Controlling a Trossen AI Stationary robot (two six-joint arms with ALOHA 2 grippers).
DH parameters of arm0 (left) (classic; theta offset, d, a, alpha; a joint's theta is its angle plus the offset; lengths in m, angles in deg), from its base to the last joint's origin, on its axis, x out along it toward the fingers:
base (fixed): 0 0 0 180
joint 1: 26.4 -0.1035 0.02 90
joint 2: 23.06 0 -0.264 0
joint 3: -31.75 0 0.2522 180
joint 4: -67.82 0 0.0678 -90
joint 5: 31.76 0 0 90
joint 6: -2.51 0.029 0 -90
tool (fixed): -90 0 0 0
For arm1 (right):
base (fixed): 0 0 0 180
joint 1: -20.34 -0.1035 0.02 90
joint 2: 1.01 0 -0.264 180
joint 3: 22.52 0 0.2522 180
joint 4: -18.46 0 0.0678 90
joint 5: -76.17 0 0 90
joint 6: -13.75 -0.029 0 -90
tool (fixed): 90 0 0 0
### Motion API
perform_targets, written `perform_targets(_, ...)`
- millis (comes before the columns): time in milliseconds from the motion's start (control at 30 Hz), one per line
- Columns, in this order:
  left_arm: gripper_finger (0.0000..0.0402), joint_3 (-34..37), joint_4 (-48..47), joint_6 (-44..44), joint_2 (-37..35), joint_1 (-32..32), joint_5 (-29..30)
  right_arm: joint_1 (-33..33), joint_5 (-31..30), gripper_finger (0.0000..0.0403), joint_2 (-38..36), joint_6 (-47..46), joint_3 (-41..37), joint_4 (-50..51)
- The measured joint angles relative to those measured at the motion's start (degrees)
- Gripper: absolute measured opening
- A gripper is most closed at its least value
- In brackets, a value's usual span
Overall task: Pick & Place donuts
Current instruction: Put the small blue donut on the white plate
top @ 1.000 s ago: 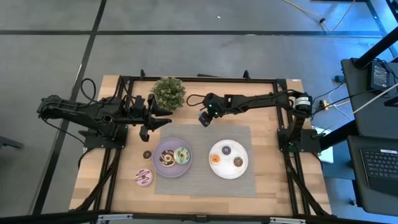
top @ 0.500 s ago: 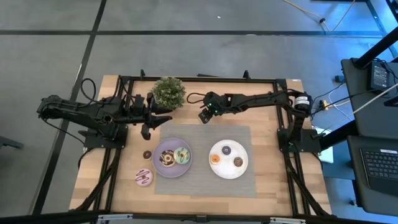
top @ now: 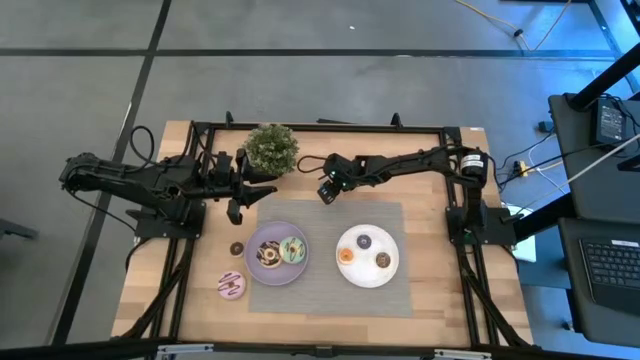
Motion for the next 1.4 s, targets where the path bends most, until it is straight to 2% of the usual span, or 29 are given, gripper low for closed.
perform_targets(467,0.0143,0.00,-0.04,0.00,0.00,0.00,0.20,0.00,0.16,0.0192,2.16,-0.06,0.15,-0.14)
perform_targets(933,0.0143,0.00,-0.04,0.02,0.00,0.00,0.22,0.07,-0.04,0.0088,2.29,1.92,0.09,-0.01)
perform_targets(1167,0.0143,0.00,-0.03,0.02,0.00,0.00,0.22,0.07,0.00,0.0074,0.37,5.94,-0.11,2.16)
perform_targets(1400,0.0143,0.00,0.28,0.00,-0.02,-0.02,0.20,-0.74,0.55,0.0073,-5.54,9.00,-0.09,8.04)
